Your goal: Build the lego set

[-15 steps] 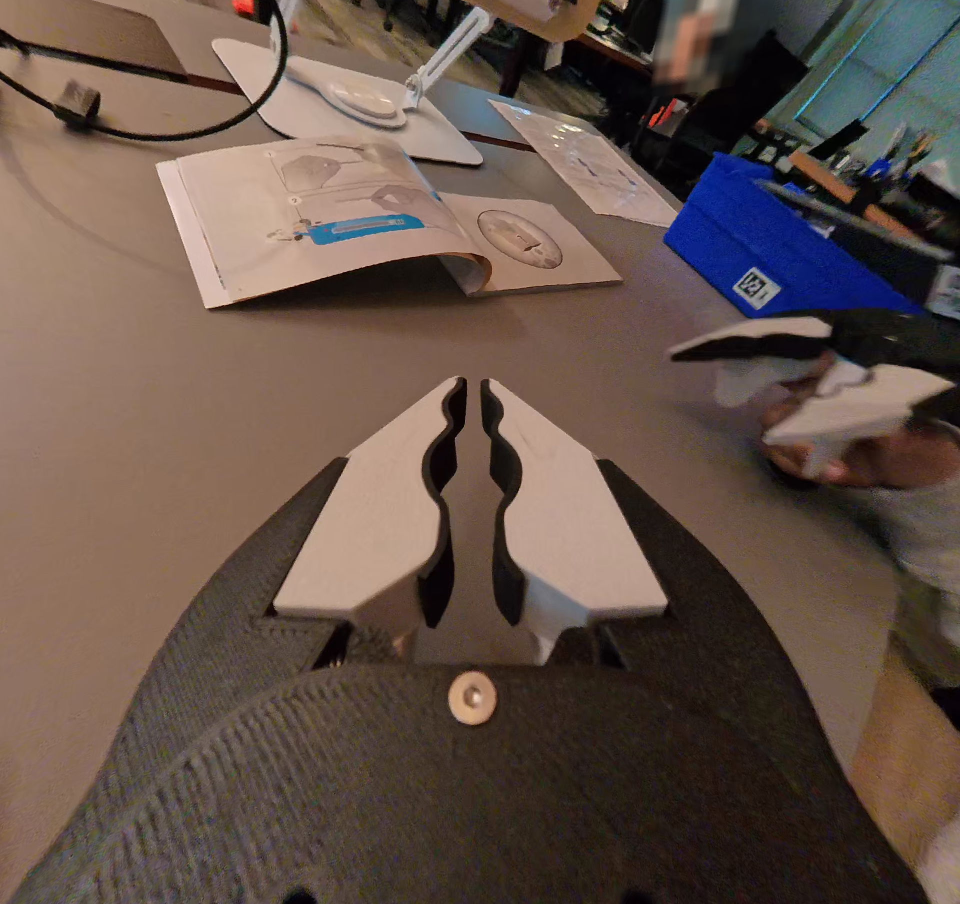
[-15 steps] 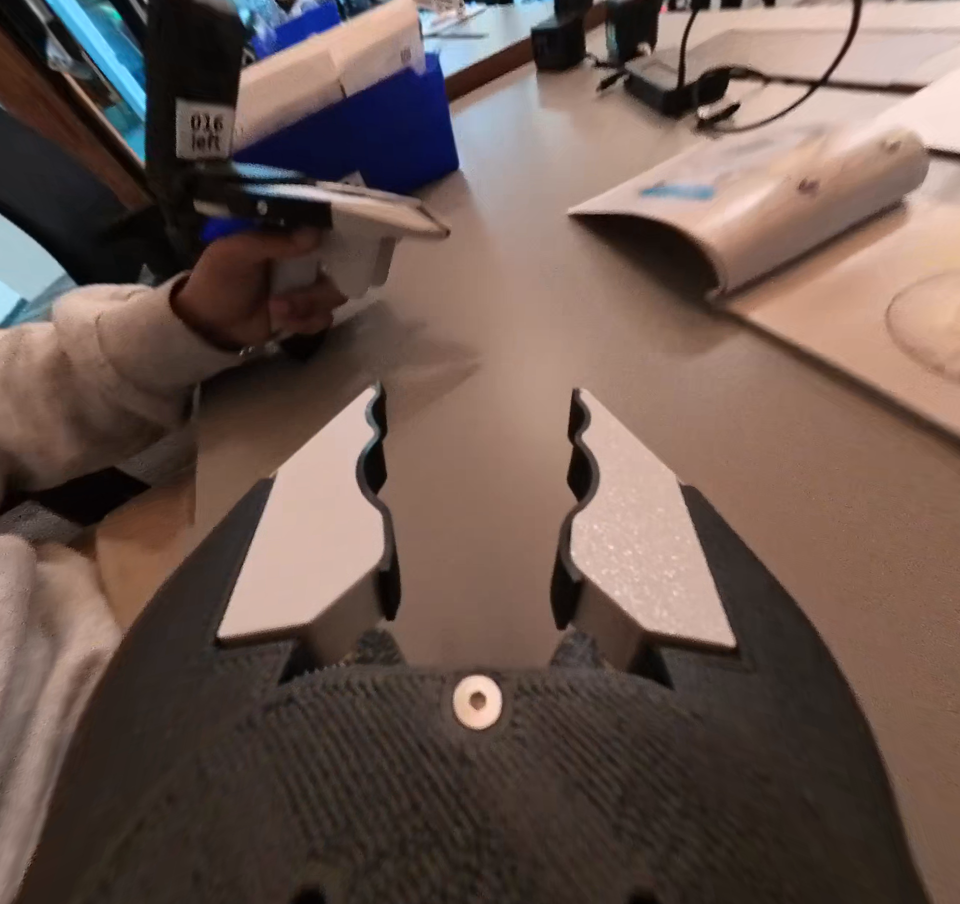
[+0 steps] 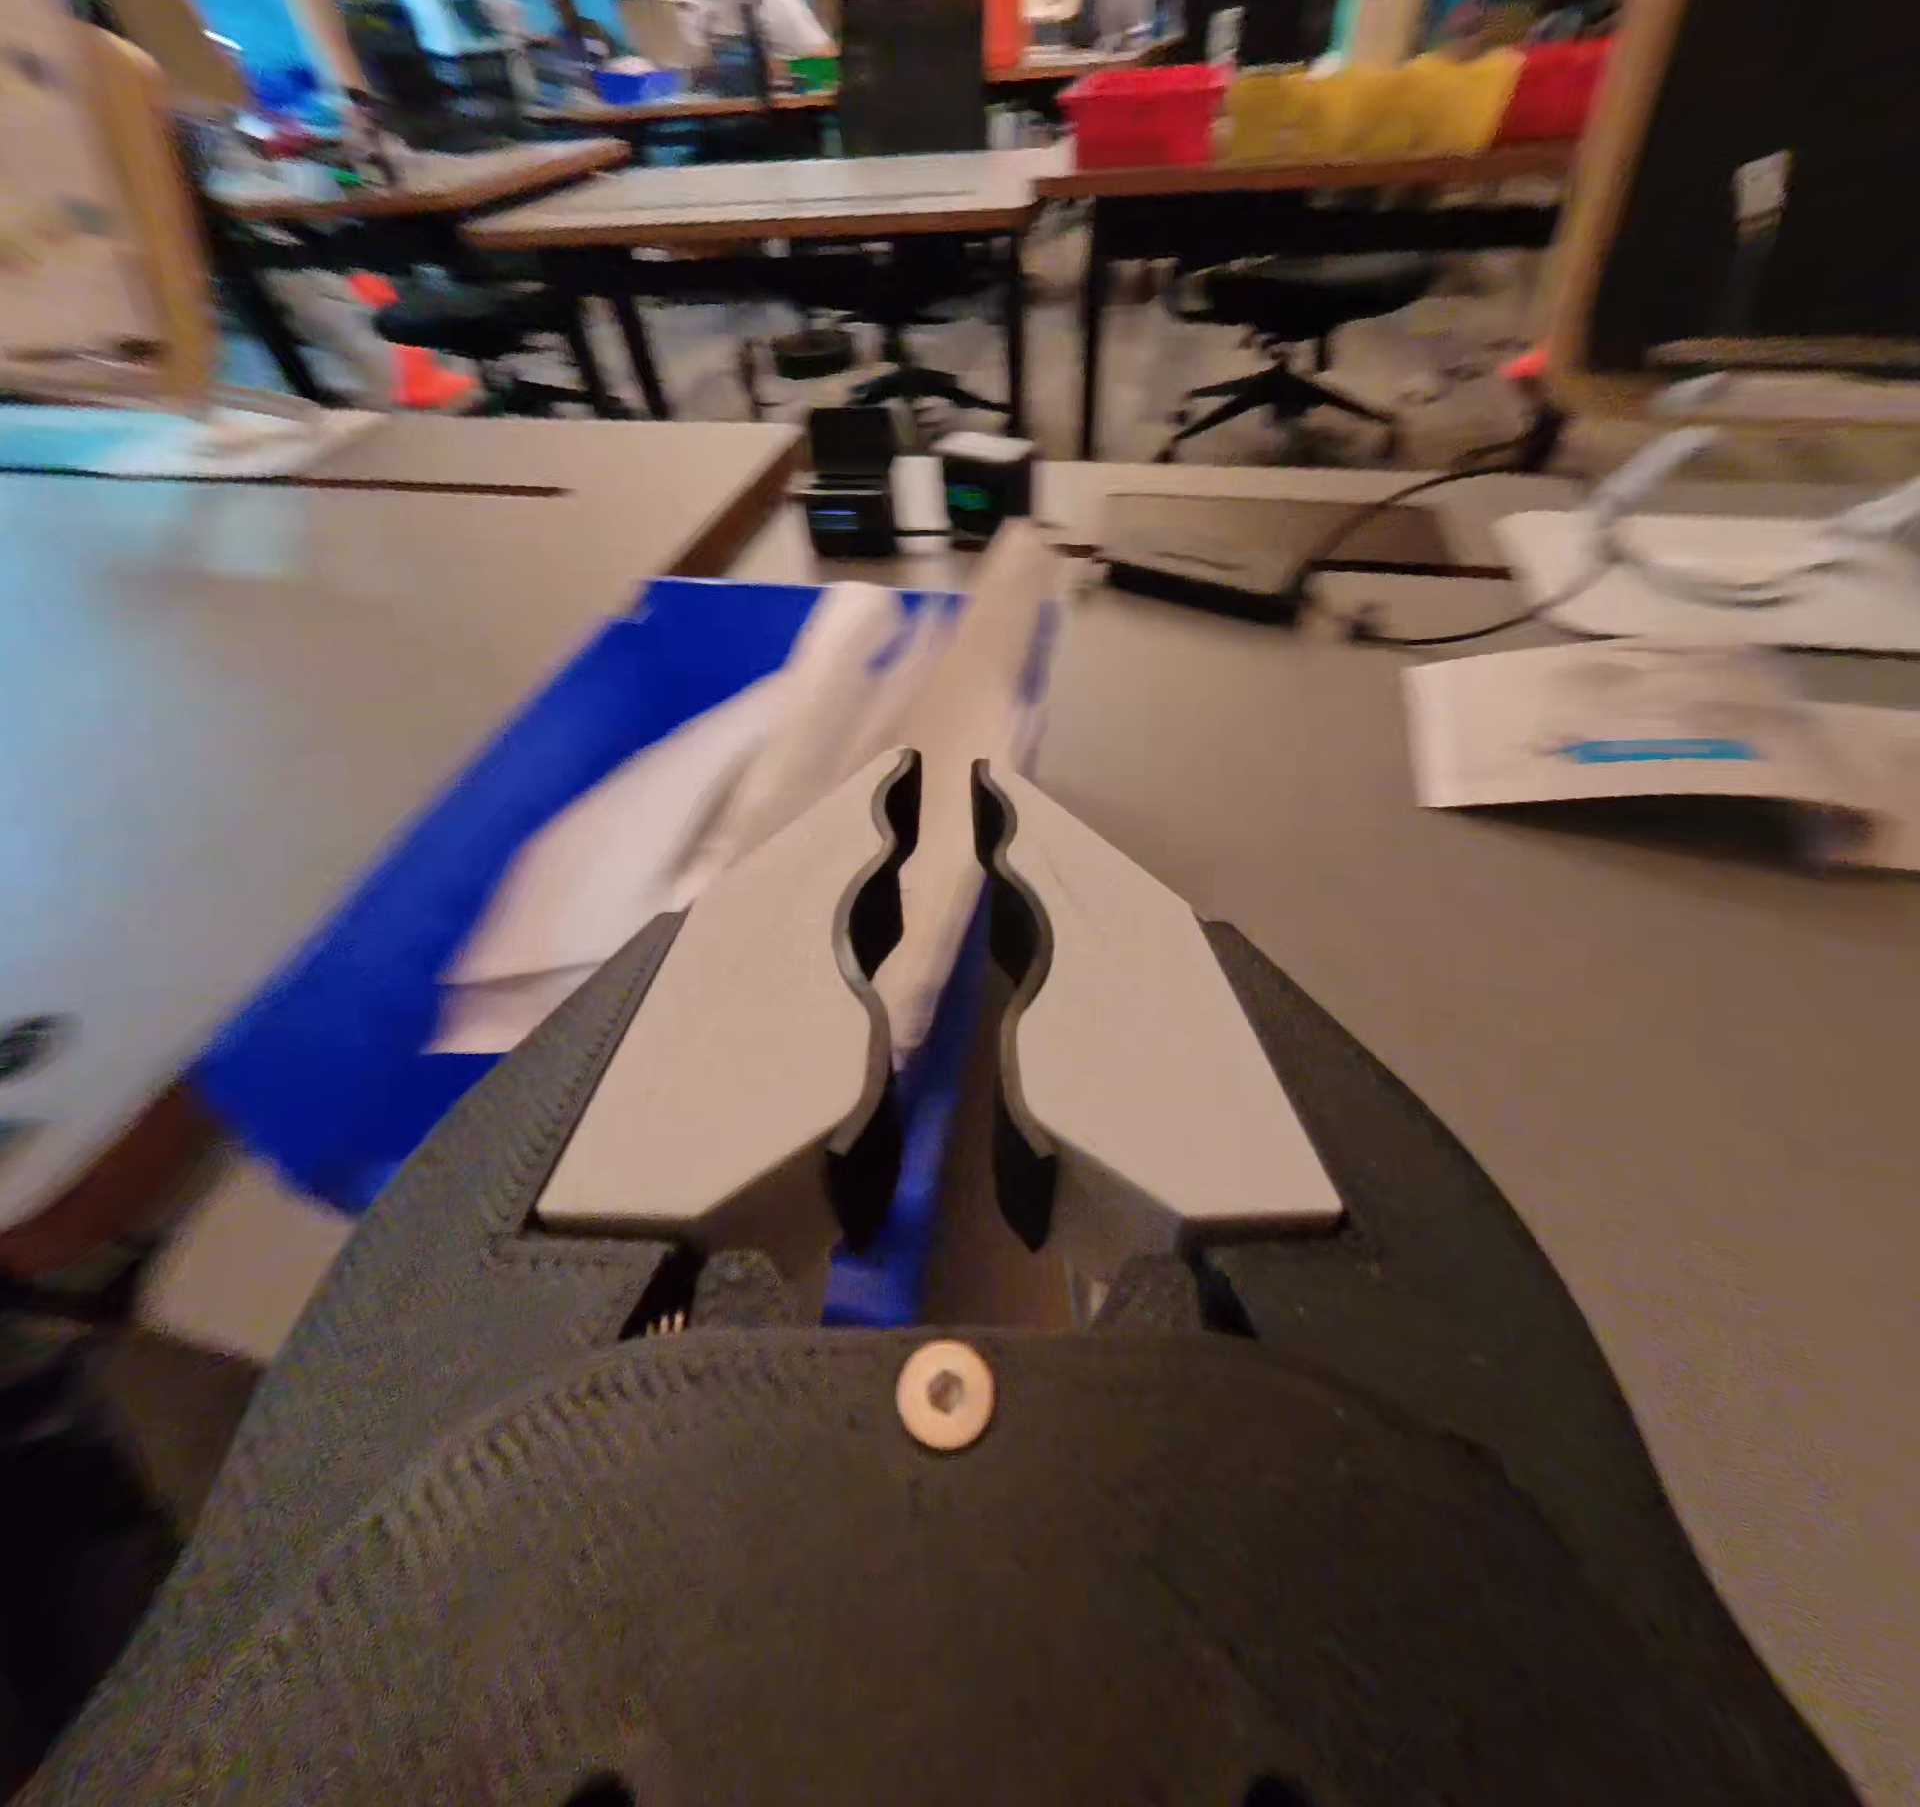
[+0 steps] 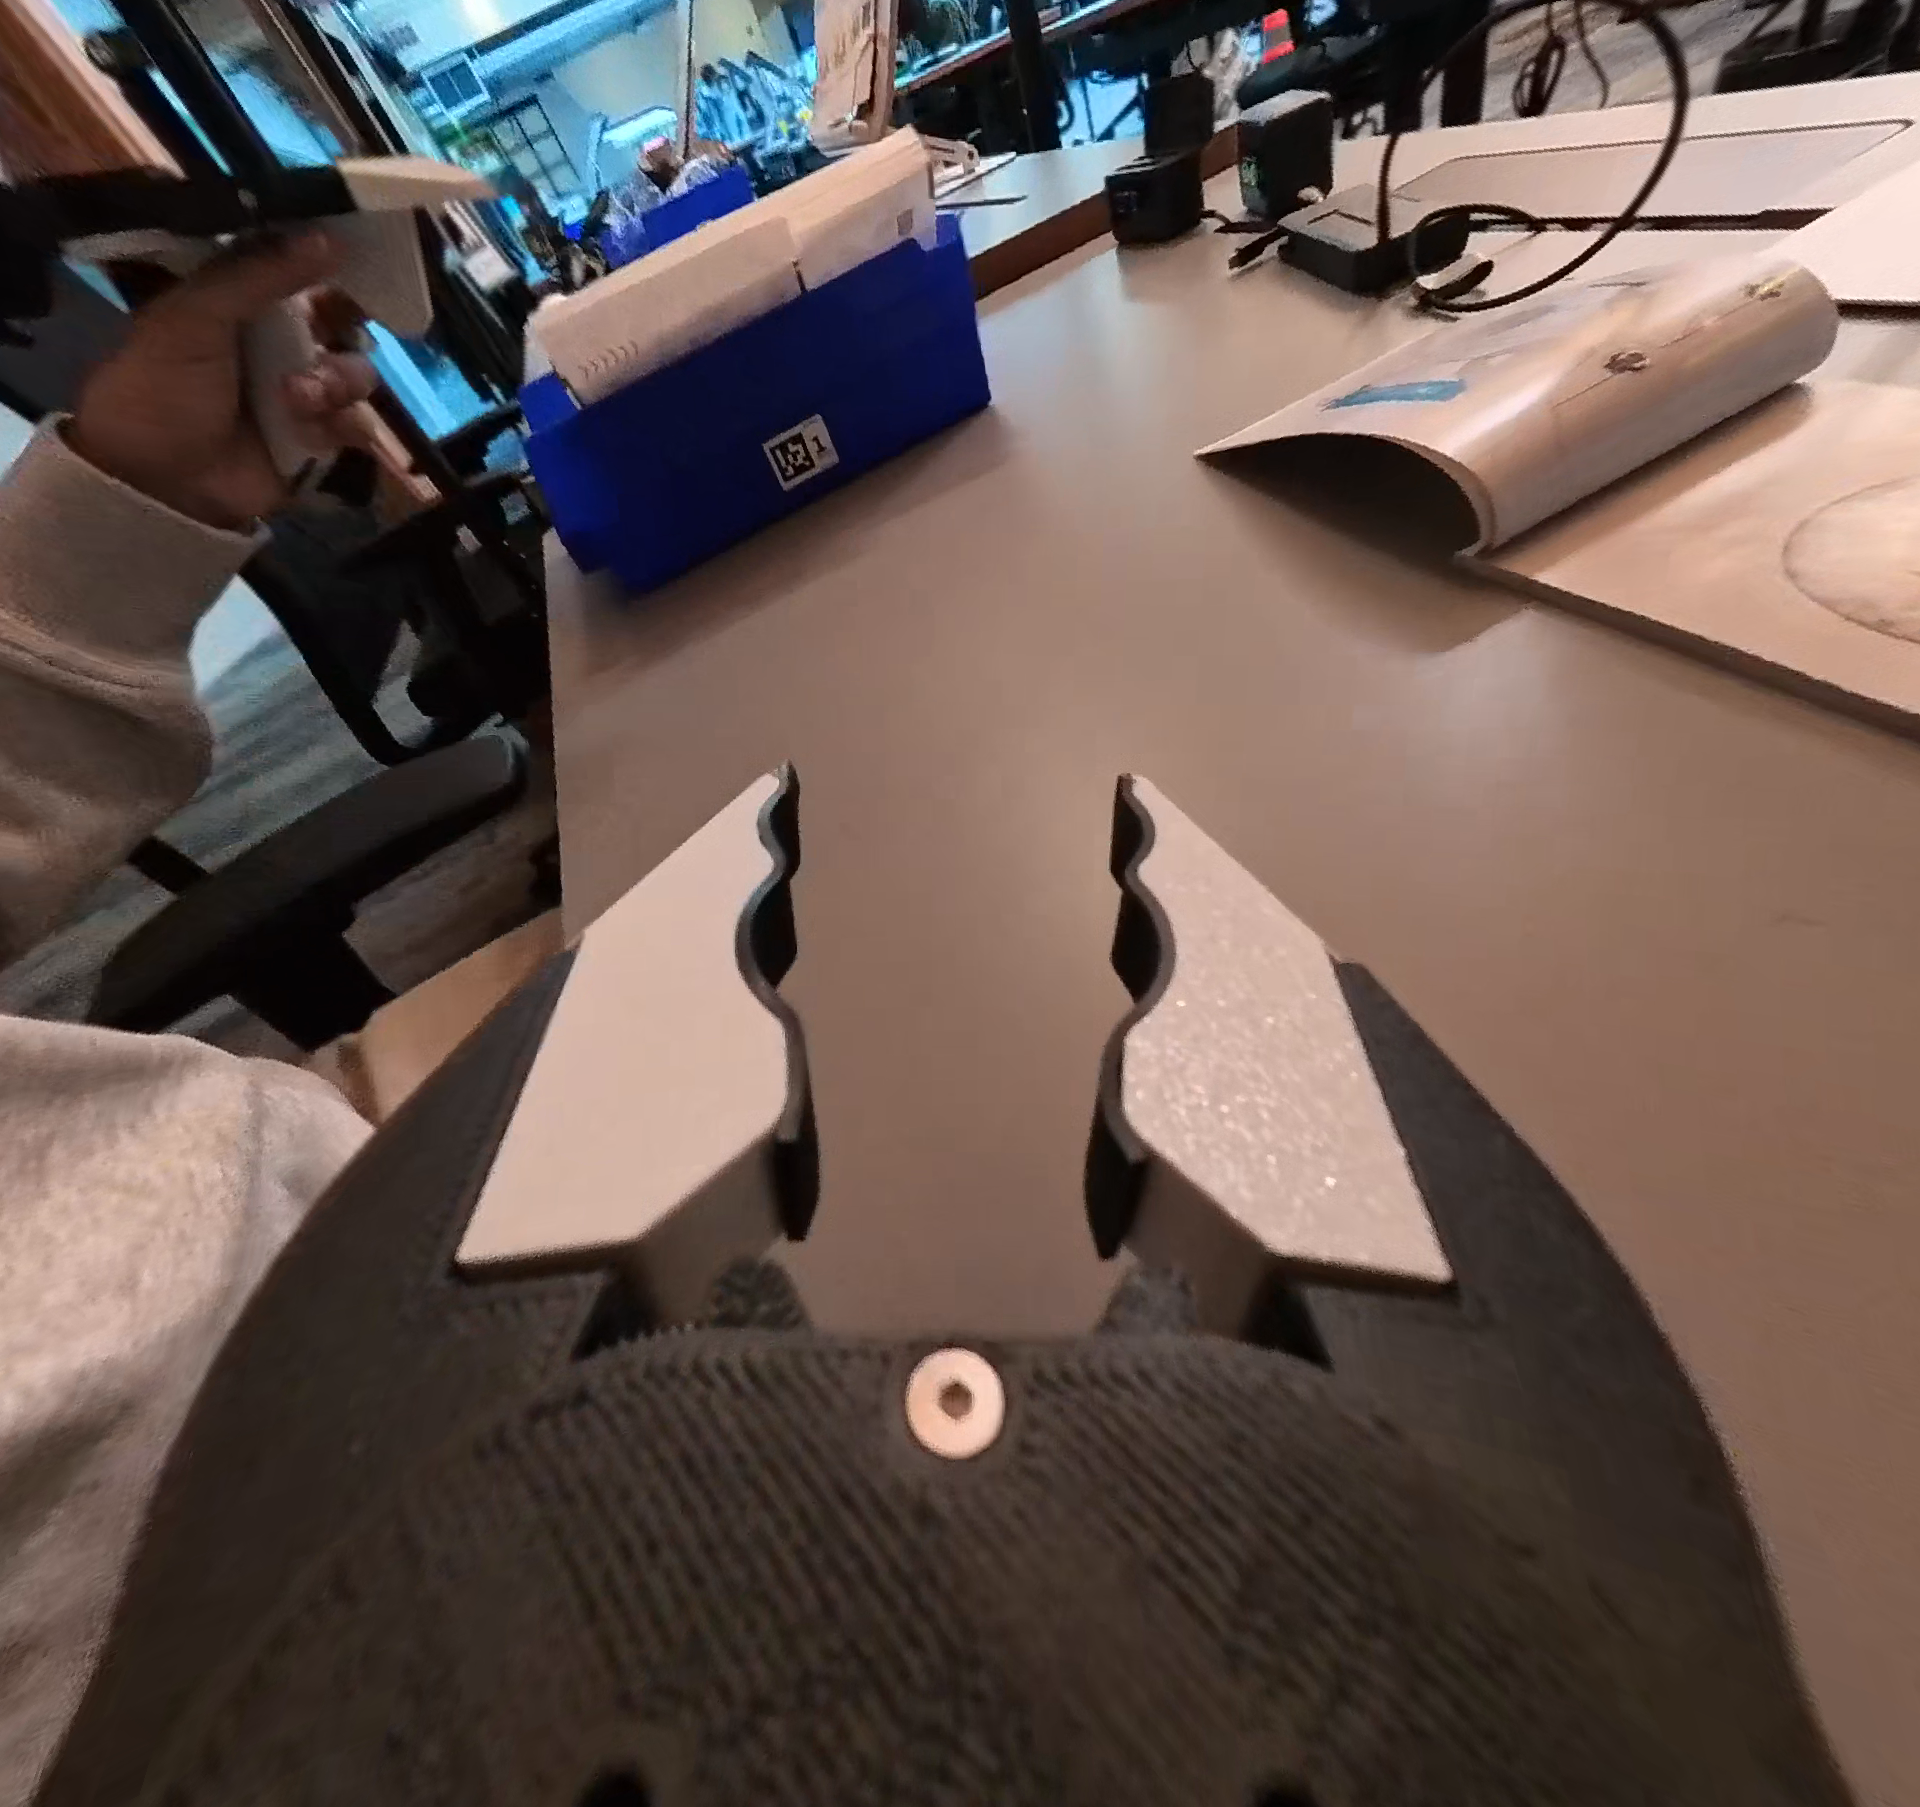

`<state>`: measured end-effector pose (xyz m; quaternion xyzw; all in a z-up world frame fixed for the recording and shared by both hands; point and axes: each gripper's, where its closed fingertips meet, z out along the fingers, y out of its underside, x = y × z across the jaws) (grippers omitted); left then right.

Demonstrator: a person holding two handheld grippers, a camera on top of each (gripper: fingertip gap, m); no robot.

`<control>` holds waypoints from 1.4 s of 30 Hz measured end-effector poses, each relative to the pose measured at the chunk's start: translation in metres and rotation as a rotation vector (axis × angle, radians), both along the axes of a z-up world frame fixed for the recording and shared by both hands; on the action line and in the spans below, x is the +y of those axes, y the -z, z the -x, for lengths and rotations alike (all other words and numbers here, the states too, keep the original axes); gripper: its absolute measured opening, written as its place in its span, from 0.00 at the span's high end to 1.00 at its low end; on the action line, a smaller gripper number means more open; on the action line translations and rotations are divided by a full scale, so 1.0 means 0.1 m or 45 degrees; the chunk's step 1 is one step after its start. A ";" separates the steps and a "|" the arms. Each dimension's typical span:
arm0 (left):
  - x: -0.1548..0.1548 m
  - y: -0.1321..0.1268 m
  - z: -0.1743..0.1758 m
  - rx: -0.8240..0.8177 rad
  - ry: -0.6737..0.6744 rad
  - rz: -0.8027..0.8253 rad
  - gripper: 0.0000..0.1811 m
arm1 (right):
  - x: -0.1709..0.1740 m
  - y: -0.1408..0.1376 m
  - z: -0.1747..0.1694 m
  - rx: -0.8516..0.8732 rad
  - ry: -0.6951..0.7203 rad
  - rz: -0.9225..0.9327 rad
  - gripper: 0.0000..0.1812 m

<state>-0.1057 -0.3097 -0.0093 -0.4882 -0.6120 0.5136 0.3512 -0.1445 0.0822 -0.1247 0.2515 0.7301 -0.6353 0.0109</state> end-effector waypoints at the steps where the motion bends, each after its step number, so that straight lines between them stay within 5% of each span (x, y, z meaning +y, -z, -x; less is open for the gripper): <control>1: -0.20 -0.02 -0.06 -0.038 -0.038 0.065 0.93 | 0.00 -0.01 0.01 -0.024 -0.005 0.021 0.68; 6: -0.93 0.33 -0.22 -0.278 -0.061 0.211 0.84 | -0.05 -0.03 0.01 -0.068 -0.041 0.041 0.66; 10: -0.85 0.79 -0.24 -0.439 0.152 -0.016 0.81 | -0.09 -0.05 -0.01 0.009 -0.028 -0.009 0.67; 12: -0.94 0.88 -0.24 -0.489 0.109 0.073 0.82 | -0.12 -0.02 -0.03 -0.006 -0.041 -0.018 0.67; 24: -1.00 0.87 0.02 -0.564 0.118 0.458 0.86 | -0.18 0.10 -0.07 0.056 -0.032 -0.137 0.67; 31: -1.18 0.97 -0.12 -0.555 0.019 0.546 0.90 | -0.21 0.09 -0.10 0.028 -0.054 -0.104 0.68; 38: -1.35 0.95 0.11 -0.559 0.014 0.585 0.87 | -0.20 0.09 -0.10 0.026 -0.052 -0.099 0.69; 42: -1.52 0.86 0.21 -0.517 -0.096 0.578 0.97 | -0.20 0.09 -0.09 0.026 -0.046 -0.104 0.69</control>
